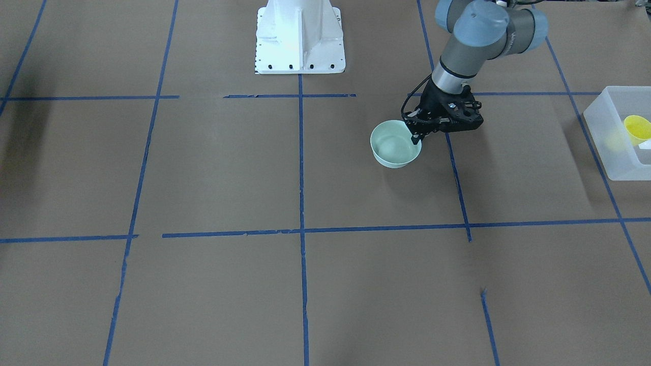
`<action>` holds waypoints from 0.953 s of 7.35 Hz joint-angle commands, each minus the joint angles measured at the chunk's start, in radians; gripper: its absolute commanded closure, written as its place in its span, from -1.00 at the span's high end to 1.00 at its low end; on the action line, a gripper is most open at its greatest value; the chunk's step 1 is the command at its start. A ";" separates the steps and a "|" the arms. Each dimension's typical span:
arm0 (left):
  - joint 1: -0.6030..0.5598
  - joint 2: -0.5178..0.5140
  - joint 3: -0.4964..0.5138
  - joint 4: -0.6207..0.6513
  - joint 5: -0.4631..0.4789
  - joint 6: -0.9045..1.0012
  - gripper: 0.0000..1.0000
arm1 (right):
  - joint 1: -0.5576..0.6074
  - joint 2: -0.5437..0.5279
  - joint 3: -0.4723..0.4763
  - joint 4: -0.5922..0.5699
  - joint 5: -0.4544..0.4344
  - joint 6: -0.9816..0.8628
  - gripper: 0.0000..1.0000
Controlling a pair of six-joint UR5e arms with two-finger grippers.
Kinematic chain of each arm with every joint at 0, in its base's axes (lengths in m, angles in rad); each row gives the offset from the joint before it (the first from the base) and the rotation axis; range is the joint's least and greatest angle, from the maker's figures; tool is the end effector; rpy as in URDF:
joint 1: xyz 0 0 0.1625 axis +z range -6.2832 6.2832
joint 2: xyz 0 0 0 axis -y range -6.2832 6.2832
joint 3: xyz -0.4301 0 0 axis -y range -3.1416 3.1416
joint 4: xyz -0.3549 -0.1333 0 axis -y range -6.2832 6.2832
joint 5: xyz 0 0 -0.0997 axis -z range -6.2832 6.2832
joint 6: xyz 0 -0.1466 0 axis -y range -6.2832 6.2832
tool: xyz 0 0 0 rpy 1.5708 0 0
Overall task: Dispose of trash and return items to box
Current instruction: 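Lift the green bowl and carry it toward the clear box with the left gripper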
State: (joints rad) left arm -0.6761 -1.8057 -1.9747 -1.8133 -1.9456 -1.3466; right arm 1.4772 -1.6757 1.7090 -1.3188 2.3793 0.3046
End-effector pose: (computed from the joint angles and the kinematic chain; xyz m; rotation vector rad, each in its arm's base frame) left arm 0.3821 -0.4086 0.3790 0.0637 0.9379 -0.2532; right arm -0.0134 -0.4345 0.6475 0.1054 -0.8401 0.0829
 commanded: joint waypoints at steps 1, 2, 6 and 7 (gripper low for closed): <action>-0.204 0.043 -0.061 0.080 -0.088 0.186 -1.00 | 0.000 -0.009 -0.014 0.003 0.014 -0.012 1.00; -0.274 0.069 -0.061 0.081 -0.099 0.318 -1.00 | 0.000 -0.001 -0.015 -0.002 0.015 -0.012 1.00; -0.556 0.190 0.035 0.078 -0.240 0.813 -1.00 | 0.052 -0.001 -0.022 -0.014 0.070 -0.079 1.00; -0.636 0.195 0.106 0.080 -0.287 0.957 -1.00 | 0.075 -0.001 -0.022 -0.051 0.101 -0.091 1.00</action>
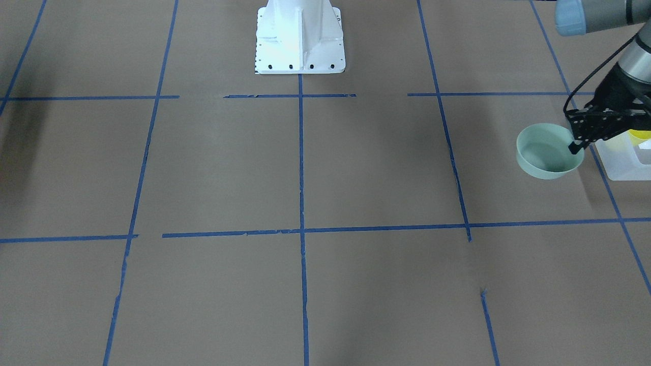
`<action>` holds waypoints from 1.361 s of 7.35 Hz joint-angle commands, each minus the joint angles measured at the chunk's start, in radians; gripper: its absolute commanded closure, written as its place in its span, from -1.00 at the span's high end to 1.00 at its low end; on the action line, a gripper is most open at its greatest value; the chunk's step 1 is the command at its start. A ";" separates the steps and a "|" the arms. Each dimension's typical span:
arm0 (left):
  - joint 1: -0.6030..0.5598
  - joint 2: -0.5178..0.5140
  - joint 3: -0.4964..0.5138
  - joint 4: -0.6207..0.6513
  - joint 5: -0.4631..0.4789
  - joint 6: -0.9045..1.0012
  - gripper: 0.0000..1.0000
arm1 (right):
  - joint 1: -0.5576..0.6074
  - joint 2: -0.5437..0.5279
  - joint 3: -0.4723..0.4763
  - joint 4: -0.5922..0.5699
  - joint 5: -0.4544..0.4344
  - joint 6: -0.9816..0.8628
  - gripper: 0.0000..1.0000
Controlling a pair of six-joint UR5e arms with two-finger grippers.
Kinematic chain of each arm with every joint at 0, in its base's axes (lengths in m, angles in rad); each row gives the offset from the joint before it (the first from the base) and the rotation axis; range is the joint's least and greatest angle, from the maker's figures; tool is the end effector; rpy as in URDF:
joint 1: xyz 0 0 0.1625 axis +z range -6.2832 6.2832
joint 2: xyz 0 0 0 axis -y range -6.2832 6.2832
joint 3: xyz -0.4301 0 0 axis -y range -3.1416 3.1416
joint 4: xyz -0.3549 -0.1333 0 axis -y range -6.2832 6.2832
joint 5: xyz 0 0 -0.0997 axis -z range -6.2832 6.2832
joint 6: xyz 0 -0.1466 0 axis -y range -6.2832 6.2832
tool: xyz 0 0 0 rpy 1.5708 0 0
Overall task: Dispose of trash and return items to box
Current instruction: 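Lower the green bowl into the clear box and open the left gripper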
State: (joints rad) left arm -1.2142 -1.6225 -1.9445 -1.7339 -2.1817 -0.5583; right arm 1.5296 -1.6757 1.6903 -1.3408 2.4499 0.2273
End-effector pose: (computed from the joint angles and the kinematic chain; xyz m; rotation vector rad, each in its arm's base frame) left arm 0.1267 -0.4811 0.4901 0.2491 0.7826 -0.0105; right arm 0.0027 -0.4297 0.6516 0.1095 -0.8970 0.0658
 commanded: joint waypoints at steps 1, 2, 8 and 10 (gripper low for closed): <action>-0.158 0.012 0.135 0.000 -0.056 0.275 -1.00 | 0.047 0.001 0.000 -0.082 0.052 -0.067 1.00; -0.203 0.012 0.194 0.002 -0.056 0.341 -1.00 | 0.072 0.001 0.000 -0.133 0.052 -0.141 1.00; -0.462 0.010 0.540 -0.004 -0.105 0.670 -1.00 | 0.113 -0.006 0.035 -0.170 -0.026 -0.241 1.00; -0.505 0.080 0.570 -0.010 -0.096 0.676 -1.00 | 0.124 -0.007 0.035 -0.170 -0.039 -0.241 1.00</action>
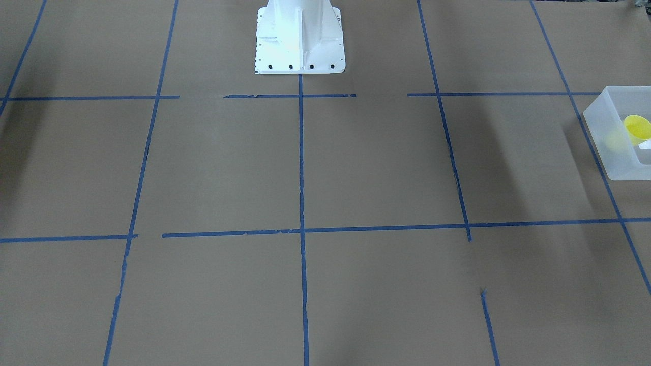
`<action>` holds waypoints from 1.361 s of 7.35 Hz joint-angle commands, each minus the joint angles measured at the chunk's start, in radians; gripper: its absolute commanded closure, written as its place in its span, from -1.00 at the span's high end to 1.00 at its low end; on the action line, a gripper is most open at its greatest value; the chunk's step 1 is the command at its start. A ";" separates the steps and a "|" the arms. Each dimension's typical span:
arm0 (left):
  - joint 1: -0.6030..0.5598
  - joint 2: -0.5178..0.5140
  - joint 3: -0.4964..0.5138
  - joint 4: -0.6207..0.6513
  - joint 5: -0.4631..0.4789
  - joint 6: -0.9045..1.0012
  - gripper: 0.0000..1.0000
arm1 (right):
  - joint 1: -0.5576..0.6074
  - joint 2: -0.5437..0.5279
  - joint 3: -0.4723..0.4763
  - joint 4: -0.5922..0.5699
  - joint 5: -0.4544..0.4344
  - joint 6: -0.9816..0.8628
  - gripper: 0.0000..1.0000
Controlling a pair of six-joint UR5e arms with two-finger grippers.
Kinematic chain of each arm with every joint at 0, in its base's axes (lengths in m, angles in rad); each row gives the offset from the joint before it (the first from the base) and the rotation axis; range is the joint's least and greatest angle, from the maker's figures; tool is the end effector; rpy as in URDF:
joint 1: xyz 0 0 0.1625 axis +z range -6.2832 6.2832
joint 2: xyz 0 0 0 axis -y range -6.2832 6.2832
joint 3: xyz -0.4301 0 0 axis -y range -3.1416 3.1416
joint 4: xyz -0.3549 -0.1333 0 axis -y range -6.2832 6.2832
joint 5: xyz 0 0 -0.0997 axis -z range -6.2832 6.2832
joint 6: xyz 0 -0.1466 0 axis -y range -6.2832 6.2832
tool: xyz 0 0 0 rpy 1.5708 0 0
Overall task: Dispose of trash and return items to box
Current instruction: 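Lower the green bowl into the clear box and open the left gripper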
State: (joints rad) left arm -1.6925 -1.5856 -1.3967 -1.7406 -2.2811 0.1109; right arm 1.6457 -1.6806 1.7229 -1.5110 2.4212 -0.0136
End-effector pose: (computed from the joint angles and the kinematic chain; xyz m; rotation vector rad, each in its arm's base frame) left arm -0.0930 -0.4497 0.7589 0.0924 0.7043 -0.0066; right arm 0.0542 -0.4136 0.6610 0.1334 -0.8445 0.0141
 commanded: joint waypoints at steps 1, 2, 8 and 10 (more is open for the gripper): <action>-0.027 0.070 0.030 -0.002 0.008 0.006 -1.00 | 0.009 -0.011 0.012 0.000 -0.010 0.000 1.00; -0.027 0.075 0.057 -0.010 0.069 0.004 -1.00 | 0.009 -0.016 0.012 0.000 -0.010 0.000 1.00; -0.061 0.076 0.099 -0.086 0.114 0.003 1.00 | 0.008 -0.016 0.017 0.000 -0.004 0.000 1.00; -0.068 0.079 0.003 -0.083 0.112 -0.007 1.00 | 0.008 -0.014 0.017 0.000 -0.004 0.001 1.00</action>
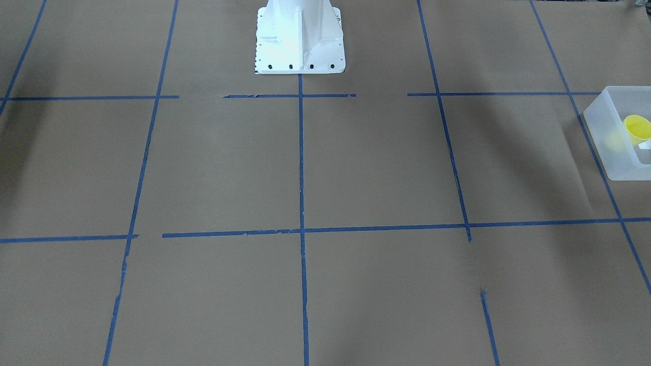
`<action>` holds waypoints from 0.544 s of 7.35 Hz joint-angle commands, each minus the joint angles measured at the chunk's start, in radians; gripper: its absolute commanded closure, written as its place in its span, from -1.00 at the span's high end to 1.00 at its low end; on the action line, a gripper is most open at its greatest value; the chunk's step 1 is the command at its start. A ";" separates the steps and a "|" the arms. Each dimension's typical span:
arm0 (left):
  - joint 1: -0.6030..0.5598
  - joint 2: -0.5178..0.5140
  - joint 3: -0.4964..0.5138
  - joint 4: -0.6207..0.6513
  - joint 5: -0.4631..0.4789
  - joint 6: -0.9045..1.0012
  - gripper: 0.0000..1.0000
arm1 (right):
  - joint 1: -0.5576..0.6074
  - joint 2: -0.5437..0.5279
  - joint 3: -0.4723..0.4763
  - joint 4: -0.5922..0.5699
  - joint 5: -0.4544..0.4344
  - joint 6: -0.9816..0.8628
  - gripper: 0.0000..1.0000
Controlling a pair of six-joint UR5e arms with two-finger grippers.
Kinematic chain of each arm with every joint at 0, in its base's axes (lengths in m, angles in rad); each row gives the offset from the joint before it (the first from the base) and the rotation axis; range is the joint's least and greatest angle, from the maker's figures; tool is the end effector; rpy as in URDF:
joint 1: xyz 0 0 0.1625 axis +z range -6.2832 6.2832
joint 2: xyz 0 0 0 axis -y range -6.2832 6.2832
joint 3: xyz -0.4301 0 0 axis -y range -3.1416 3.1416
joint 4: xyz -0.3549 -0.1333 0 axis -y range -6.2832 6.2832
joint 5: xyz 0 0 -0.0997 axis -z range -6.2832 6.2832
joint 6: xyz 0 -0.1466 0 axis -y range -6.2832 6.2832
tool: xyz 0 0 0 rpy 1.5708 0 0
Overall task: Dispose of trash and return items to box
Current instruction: 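Lower the green bowl into the clear box and open the left gripper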
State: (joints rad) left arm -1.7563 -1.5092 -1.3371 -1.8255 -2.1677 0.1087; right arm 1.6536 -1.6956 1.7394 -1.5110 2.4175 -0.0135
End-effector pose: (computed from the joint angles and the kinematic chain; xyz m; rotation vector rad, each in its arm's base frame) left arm -0.1252 -0.3914 0.8203 0.0485 0.5963 -0.0866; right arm 0.0573 -0.4069 0.6600 0.1379 -0.8402 0.0212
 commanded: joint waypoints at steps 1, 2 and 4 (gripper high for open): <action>-0.005 0.004 -0.110 0.006 -0.004 -0.007 1.00 | 0.000 0.001 0.000 0.000 0.000 0.001 1.00; -0.005 0.003 -0.176 0.014 -0.007 -0.020 1.00 | 0.000 0.001 0.000 0.000 0.002 0.003 1.00; 0.000 -0.014 -0.296 0.113 -0.062 -0.189 1.00 | 0.000 0.002 0.000 0.000 0.005 0.003 1.00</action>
State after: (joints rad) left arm -1.7592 -1.5136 -1.5550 -1.7719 -2.1897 0.0098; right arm 1.6537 -1.6946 1.7395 -1.5110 2.4202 -0.0109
